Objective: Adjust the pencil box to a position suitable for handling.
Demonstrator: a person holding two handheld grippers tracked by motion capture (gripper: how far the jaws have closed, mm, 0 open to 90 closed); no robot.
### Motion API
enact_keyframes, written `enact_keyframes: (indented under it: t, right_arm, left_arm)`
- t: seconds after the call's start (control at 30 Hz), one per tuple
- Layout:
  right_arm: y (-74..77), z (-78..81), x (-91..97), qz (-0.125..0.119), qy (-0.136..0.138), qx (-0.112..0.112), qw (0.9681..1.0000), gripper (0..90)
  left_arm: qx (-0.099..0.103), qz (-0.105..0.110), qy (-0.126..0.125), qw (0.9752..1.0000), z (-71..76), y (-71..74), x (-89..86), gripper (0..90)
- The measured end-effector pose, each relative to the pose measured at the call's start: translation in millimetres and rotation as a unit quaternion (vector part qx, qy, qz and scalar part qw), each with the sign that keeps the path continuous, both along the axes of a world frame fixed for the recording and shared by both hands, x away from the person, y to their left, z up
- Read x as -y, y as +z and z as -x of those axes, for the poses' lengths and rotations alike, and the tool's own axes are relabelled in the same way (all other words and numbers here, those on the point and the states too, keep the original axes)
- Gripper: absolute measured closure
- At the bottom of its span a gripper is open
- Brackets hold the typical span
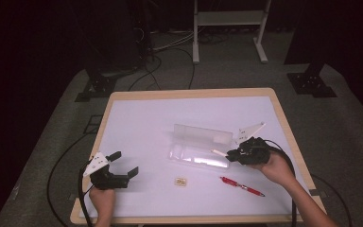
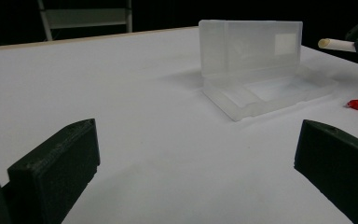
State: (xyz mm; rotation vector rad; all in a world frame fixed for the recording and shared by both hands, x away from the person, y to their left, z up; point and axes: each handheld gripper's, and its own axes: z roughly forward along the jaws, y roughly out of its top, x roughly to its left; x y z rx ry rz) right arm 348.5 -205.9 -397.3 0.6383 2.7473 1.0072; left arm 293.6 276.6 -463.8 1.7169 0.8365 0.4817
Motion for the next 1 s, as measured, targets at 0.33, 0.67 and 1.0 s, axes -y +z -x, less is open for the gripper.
enact_keyframes:
  t: [0.33, 0.67, 1.0]
  right_arm:
    - [1.5, -4.8, -8.2, -0.002, 0.008, 0.003, 1.0000, 78.2]
    - [4.9, -10.1, -19.0, -0.003, 0.015, 0.008, 0.9999, 78.1]
    - [2.6, -14.4, -31.2, 0.000, 0.023, 0.006, 0.9997, 78.2]
  left_arm:
    - [0.000, 0.000, 0.000, 1.0000, 0.0, 0.1, -0.1, 0.0]
    - [0.000, 0.002, -0.001, 1.0000, 0.1, 0.0, -0.3, 0.0]
    - [0.001, 0.002, -0.001, 1.0000, 0.2, 0.1, -0.3, 0.0]
